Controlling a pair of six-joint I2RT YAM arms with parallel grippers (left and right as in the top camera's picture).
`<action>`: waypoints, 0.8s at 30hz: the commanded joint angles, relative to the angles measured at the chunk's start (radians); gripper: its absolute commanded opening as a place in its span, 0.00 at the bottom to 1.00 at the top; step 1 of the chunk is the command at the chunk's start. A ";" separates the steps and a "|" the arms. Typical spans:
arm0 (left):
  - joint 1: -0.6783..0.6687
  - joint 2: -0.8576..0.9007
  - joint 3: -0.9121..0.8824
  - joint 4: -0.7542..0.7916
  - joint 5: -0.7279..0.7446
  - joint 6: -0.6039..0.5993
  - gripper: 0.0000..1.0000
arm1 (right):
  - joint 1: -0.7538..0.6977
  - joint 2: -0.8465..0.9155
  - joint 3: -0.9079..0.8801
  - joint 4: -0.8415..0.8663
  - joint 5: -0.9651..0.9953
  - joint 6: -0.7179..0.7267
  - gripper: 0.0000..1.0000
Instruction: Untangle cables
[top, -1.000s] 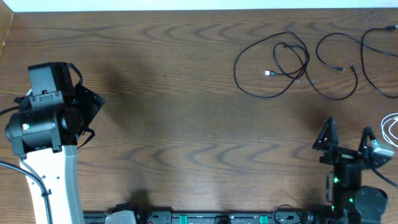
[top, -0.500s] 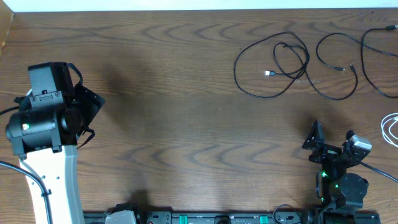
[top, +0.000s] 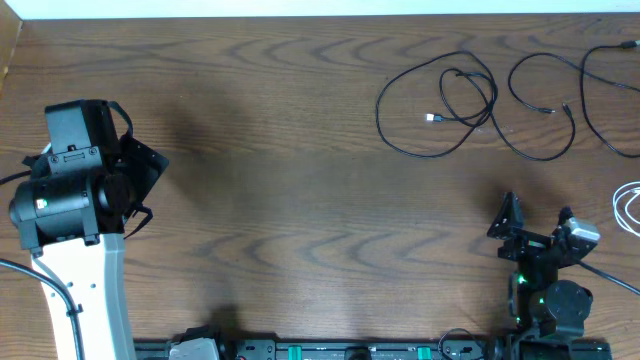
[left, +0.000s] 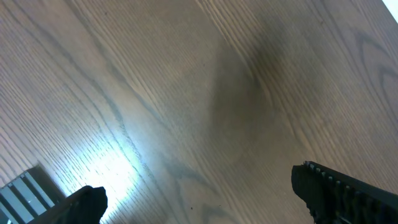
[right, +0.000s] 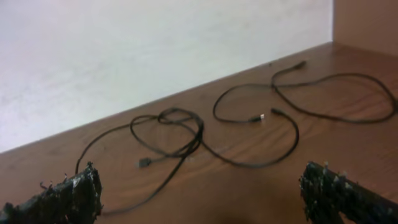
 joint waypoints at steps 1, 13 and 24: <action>0.005 0.000 0.005 -0.005 -0.006 -0.008 1.00 | 0.002 -0.009 -0.018 0.005 0.031 -0.031 0.99; 0.005 0.000 0.005 -0.005 -0.006 -0.008 1.00 | 0.000 -0.009 -0.018 0.002 0.020 -0.114 0.99; 0.005 0.000 0.005 -0.005 -0.006 -0.008 1.00 | 0.018 -0.009 -0.018 0.001 0.012 -0.294 0.99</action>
